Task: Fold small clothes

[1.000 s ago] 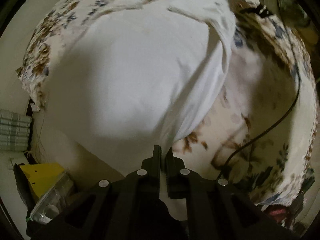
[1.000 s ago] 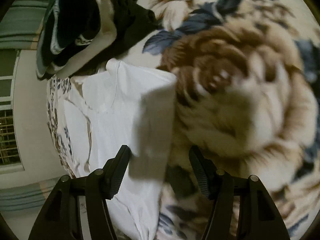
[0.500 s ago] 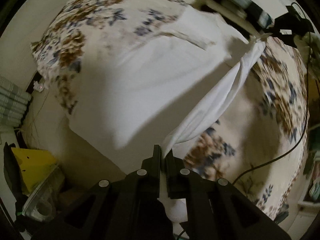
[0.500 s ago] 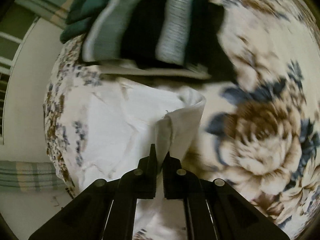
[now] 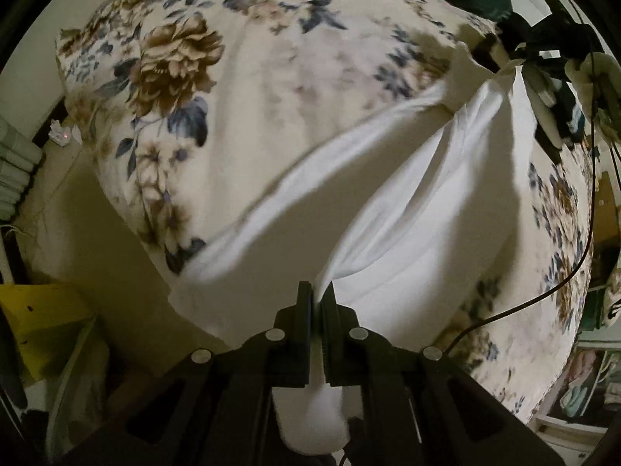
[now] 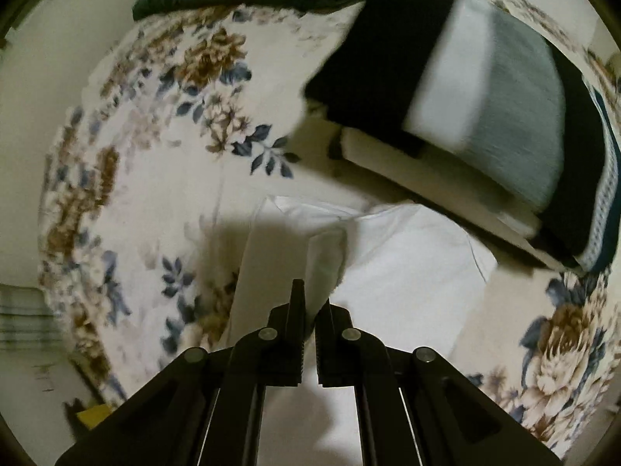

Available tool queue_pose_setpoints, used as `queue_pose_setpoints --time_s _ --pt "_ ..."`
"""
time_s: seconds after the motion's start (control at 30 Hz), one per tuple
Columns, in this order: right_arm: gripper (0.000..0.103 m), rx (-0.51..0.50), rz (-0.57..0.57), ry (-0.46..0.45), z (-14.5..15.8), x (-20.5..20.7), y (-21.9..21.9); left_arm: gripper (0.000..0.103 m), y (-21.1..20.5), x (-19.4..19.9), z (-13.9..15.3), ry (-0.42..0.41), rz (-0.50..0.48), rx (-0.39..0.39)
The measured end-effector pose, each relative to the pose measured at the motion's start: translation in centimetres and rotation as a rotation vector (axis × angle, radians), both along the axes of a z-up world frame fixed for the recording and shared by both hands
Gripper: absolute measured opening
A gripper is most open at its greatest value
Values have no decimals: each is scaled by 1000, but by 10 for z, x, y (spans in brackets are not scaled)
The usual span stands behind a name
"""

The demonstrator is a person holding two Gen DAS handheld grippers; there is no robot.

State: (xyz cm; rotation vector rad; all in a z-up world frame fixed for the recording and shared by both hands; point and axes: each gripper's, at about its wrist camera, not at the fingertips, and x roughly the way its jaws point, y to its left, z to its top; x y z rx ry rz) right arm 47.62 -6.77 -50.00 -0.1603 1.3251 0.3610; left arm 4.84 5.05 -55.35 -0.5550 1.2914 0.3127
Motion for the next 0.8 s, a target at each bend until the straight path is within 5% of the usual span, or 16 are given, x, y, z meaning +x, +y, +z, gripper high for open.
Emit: queue_pose_setpoints --time_s 0.23,0.37,0.43,0.5,0.63,0.8 --pt "4 -113 -54 -9 -42 12 35 7 54 -1 -56 63 20 -57" --pt "10 -58 -110 74 -58 15 32 7 85 -24 -74 121 73 -93" --pt "37 20 -136 123 -56 12 23 9 101 -38 -70 131 102 -94" --pt "54 116 -180 151 -47 4 8 9 112 -47 -62 122 117 -90" --pt "67 209 -205 134 -23 -29 -22 9 117 -39 -31 94 77 1" --pt "71 218 -193 117 -7 -87 -71 10 90 6 14 28 -6 116"
